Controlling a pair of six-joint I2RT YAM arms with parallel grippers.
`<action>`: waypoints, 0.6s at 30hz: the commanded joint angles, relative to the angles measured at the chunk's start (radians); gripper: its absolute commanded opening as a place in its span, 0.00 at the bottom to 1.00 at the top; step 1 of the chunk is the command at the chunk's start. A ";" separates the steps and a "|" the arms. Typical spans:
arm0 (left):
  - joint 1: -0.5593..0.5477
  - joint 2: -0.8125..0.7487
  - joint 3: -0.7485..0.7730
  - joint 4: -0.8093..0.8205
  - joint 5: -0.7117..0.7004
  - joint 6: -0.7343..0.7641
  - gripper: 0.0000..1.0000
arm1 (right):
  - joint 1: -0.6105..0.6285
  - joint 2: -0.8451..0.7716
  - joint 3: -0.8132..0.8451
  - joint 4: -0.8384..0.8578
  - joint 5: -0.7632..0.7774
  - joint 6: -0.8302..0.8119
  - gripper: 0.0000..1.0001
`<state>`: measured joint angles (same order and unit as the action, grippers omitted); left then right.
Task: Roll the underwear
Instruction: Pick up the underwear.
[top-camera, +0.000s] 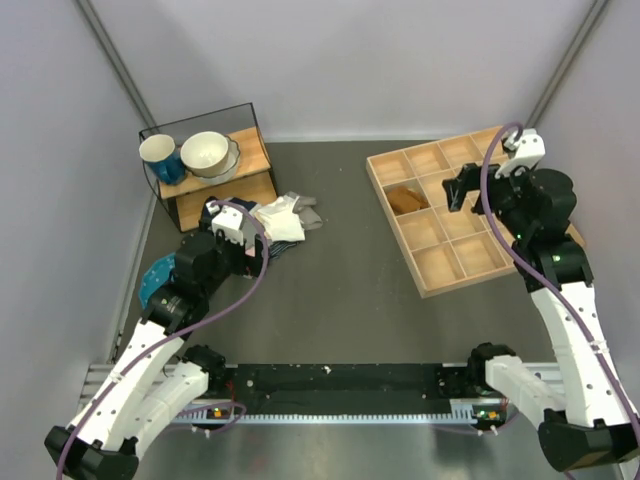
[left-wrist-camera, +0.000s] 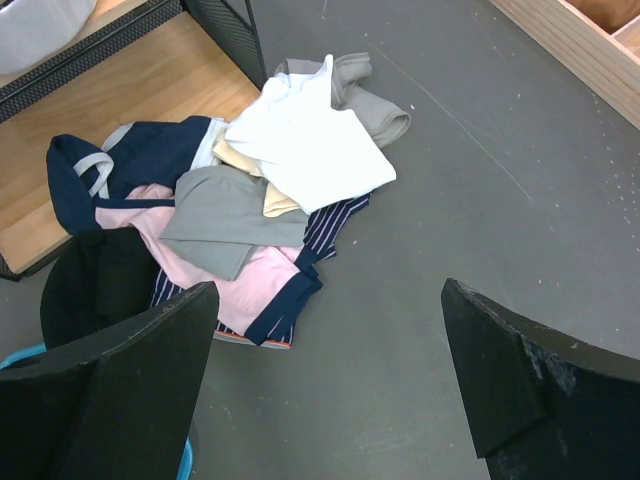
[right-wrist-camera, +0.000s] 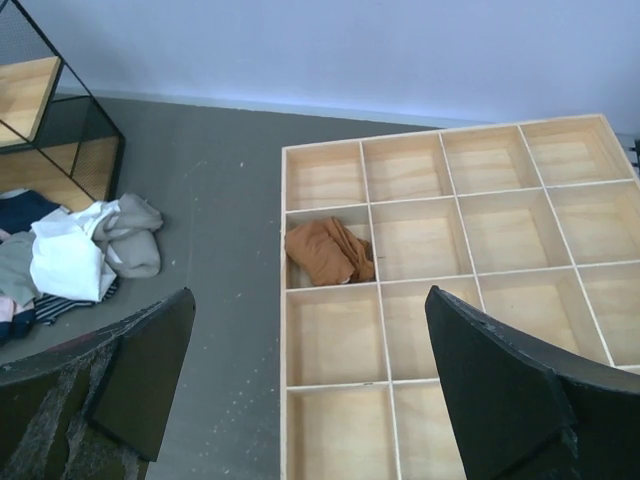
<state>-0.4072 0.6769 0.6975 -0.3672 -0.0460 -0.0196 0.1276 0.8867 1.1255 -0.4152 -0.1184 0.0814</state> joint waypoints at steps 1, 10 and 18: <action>0.005 -0.007 -0.006 0.033 -0.009 -0.013 0.99 | -0.009 0.020 -0.006 0.064 -0.096 -0.003 0.99; 0.063 0.019 -0.009 0.094 0.163 -0.106 0.99 | -0.008 0.210 -0.098 0.119 -0.827 -0.222 0.99; 0.211 0.419 0.042 0.235 0.347 -0.365 0.96 | -0.008 0.184 -0.248 0.182 -0.748 -0.308 0.99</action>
<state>-0.2157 0.8898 0.6994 -0.2234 0.2214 -0.2394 0.1215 1.1149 0.9047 -0.3115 -0.8391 -0.1547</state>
